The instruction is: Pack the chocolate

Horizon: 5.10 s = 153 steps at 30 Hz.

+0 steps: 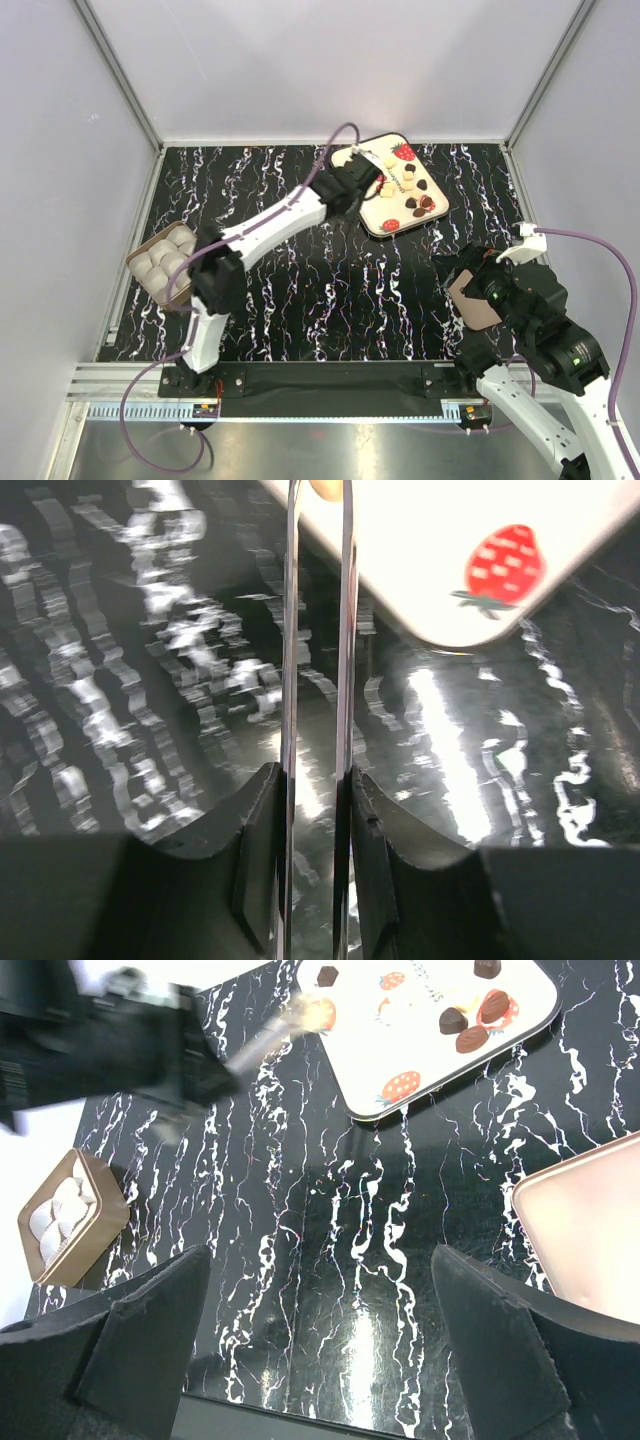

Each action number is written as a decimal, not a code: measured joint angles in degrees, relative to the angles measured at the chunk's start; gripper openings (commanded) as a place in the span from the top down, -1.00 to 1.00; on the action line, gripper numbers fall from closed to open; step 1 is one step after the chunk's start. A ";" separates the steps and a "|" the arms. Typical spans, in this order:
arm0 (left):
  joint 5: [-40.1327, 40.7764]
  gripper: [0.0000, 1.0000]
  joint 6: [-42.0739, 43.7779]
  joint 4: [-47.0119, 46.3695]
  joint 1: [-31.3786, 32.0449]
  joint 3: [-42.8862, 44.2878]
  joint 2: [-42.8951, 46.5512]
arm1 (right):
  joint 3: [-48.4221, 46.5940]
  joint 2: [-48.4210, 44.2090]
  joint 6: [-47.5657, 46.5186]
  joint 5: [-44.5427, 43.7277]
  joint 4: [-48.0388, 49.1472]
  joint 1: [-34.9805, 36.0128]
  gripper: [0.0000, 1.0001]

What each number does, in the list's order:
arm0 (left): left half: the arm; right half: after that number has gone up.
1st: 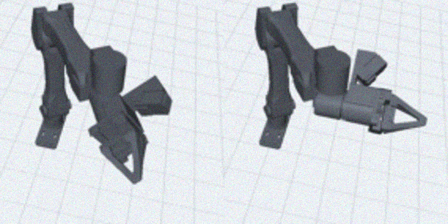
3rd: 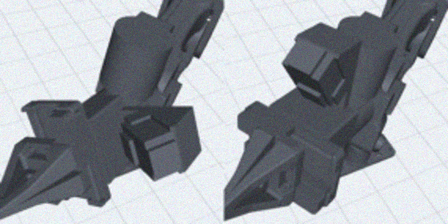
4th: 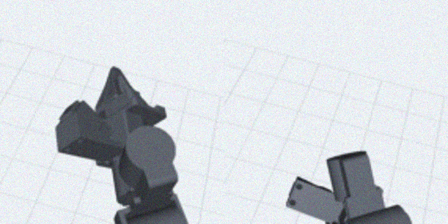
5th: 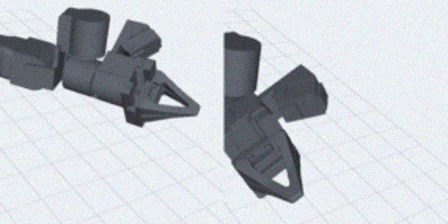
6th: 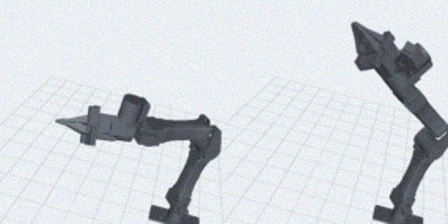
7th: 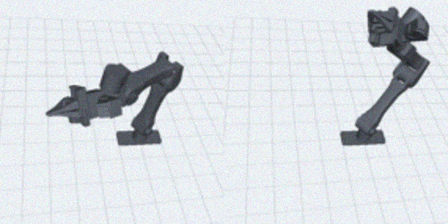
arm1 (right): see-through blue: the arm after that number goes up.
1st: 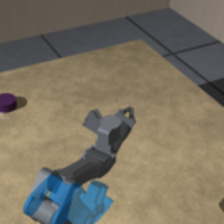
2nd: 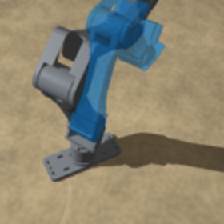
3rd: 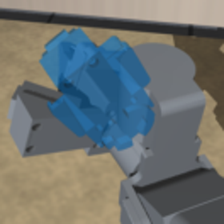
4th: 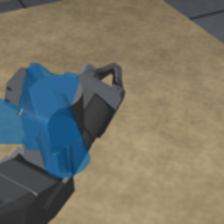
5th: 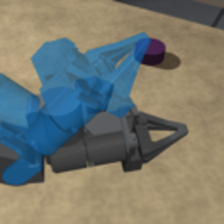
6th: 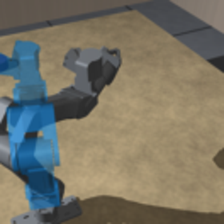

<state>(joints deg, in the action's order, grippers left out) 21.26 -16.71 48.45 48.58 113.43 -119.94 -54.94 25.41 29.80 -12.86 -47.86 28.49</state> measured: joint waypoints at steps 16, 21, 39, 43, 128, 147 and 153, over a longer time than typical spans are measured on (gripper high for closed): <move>7.56 0.32 -5.86 8.13 -19.19 -31.61 39.12 | 3.23 -0.33 -0.02 4.70 3.08 0.00 -0.99; 7.96 0.32 -7.48 11.67 -29.00 -39.06 49.51 | 3.56 -0.46 -0.46 6.80 3.58 0.00 -0.99; 5.29 0.32 -7.06 10.86 -43.23 -48.46 55.71 | 3.65 -1.44 -1.14 9.42 4.33 0.00 -0.99; 4.87 0.32 -6.86 9.60 -43.71 -50.34 55.71 | 3.65 -1.46 -1.14 9.40 4.33 0.00 -1.00; -4.48 -0.04 1.73 -16.00 0.63 -5.81 -5.53 | 1.68 0.63 1.25 4.31 1.05 0.00 -0.99; -3.96 0.03 1.81 -16.00 0.70 -3.39 -7.21 | 1.68 0.63 0.96 3.85 1.05 0.00 -1.00; -3.96 0.07 1.90 -15.98 0.70 -2.89 -8.11 | 1.68 0.63 0.92 3.30 1.01 0.00 -1.00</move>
<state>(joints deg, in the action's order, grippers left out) 17.30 -14.81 32.47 49.28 110.54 -128.05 -53.25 26.04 30.72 -9.56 -46.85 28.49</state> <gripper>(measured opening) 0.480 0.994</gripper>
